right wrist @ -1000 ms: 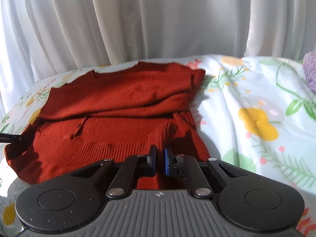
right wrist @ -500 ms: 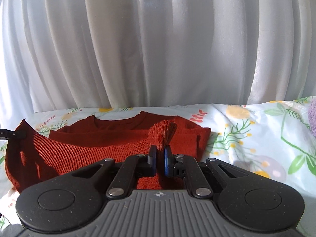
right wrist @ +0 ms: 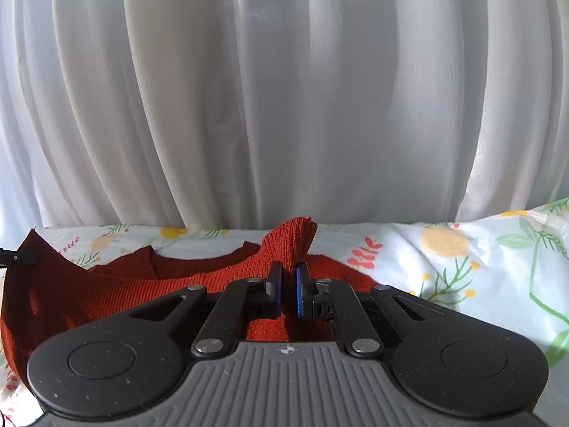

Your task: Fold small clothes

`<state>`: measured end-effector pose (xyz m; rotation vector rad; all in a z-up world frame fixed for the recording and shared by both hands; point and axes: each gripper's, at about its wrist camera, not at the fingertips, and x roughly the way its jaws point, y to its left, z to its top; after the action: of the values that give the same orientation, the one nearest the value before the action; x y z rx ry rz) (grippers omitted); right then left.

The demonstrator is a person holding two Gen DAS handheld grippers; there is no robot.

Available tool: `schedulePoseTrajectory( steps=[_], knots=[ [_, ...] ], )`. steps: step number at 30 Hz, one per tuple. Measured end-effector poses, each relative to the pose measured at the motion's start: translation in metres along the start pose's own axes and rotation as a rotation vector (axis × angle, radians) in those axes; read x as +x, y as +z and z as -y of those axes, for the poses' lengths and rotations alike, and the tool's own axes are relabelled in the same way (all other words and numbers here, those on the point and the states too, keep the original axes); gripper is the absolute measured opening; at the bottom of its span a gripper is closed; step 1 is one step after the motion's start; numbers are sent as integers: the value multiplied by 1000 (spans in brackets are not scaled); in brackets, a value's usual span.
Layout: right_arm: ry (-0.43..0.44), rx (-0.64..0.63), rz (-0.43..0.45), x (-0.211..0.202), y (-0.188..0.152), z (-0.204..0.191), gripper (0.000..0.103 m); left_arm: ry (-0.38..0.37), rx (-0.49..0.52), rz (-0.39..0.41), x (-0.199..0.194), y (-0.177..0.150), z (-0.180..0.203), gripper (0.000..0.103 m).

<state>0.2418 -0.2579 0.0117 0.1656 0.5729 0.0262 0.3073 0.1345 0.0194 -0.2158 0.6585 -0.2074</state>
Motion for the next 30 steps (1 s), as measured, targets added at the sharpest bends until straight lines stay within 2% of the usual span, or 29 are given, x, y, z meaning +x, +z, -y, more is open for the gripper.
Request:
schedulePoseTrajectory(
  steps=[7, 11, 15, 18, 19, 21, 22, 24, 25, 27, 29, 30],
  knots=[
    [-9, 19, 28, 20, 19, 2, 7, 12, 31, 50, 12, 25, 10, 8],
    [-32, 13, 40, 35, 30, 1, 7, 47, 60, 80, 26, 38, 19, 9],
    [-73, 4, 50, 53, 36, 2, 7, 106, 52, 53, 53, 36, 21, 9],
    [-92, 12, 39, 67, 34, 4, 7, 120, 30, 11, 72, 28, 19, 11],
    [-98, 12, 34, 73, 32, 4, 7, 131, 22, 1, 75, 25, 17, 13],
    [-109, 19, 41, 78, 27, 5, 8, 168, 1, 4, 75, 18, 13, 29],
    [-124, 30, 51, 79, 24, 7, 9, 170, -7, 15, 72, 14, 13, 33],
    [-188, 66, 89, 75, 20, 11, 12, 116, -19, 48, 65, 2, 16, 51],
    [-183, 111, 104, 71, 18, 14, 12, 78, -32, 57, 66, -5, 21, 55],
    [-86, 242, 95, 71, 8, 16, 17, 7, -55, 50, 75, -22, 35, 62],
    [97, 340, 40, 84, -9, 3, 20, -33, -78, 10, 93, -36, 52, 62],
    [207, 377, -16, 96, -19, -8, 21, -54, -82, 6, 101, -42, 58, 63]
  ],
)
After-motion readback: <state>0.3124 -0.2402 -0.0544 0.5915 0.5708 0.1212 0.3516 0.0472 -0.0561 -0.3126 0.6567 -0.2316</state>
